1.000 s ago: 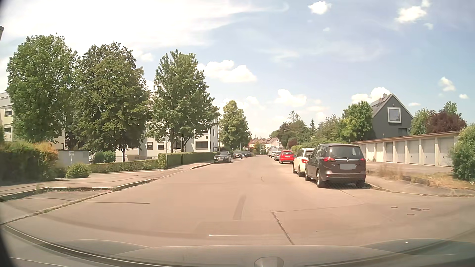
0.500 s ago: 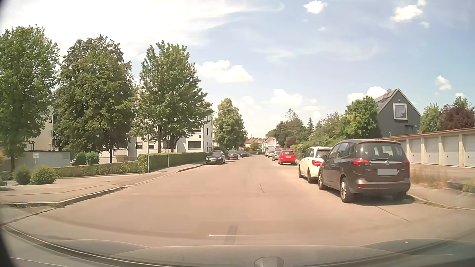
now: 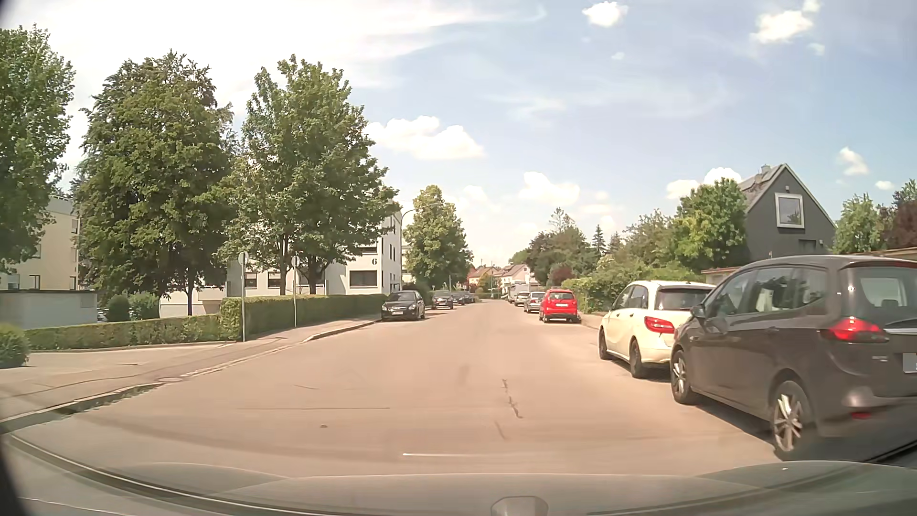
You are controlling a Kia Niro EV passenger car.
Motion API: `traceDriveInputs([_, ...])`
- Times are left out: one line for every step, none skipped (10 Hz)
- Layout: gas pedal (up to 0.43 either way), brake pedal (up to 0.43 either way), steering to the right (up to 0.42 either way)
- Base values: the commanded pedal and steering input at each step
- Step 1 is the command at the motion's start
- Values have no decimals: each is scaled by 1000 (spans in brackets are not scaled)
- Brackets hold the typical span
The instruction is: Follow the waypoints while adhering to traffic rules and regulations
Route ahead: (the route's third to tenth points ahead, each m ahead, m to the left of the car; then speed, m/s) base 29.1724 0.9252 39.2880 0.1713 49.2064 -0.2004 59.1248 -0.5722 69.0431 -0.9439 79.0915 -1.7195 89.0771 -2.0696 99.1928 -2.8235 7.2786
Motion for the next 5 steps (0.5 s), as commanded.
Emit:
traceDriveInputs([98, 0, 0])
traceDriveInputs([98, 0, 1])
traceDriveInputs([98, 0, 1])
traceDriveInputs([98, 0, 3])
traceDriveInputs([98, 0, 8])
